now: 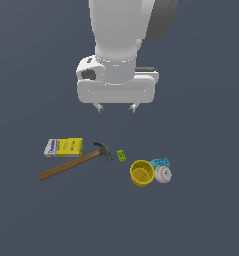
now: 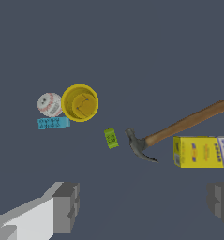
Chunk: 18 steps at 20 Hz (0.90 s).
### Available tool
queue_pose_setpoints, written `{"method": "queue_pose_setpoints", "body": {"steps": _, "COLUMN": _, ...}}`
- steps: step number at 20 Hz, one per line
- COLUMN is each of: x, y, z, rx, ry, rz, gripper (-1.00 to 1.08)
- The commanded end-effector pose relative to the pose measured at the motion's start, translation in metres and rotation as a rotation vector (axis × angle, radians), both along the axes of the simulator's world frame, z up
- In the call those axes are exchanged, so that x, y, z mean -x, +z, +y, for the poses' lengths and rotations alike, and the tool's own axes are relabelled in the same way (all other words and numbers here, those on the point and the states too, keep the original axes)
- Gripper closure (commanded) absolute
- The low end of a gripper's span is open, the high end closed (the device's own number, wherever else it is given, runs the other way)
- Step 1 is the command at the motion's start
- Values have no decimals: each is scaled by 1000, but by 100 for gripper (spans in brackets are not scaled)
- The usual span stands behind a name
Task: Pick up a designated object from a clutter of objects.
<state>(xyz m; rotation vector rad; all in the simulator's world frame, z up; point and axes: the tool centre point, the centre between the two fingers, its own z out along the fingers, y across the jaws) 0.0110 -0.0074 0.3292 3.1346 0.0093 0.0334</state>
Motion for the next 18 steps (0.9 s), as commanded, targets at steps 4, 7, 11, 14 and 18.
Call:
{"method": "queue_pose_setpoints", "body": {"steps": 4, "x": -1, "y": 0, "z": 4, "rx": 2, "ry": 9, "rz": -3, "gripper": -92}}
{"method": "queue_pose_setpoints", "body": {"steps": 7, "x": -3, "y": 1, "z": 15, "rx": 9, "ry": 35, "rz": -12, "gripper": -92}}
{"method": "queue_pose_setpoints", "body": {"steps": 11, "x": -6, "y": 1, "z": 28, "rx": 15, "ry": 65, "rz": -21, "gripper": -92}}
{"method": "queue_pose_setpoints", "body": {"steps": 14, "x": -6, "y": 1, "z": 28, "rx": 15, "ry": 65, "rz": -21, "gripper": -92}}
{"method": "queue_pose_setpoints", "body": {"steps": 18, "x": -7, "y": 0, "z": 29, "rx": 14, "ry": 56, "rz": -21, "gripper": -92}}
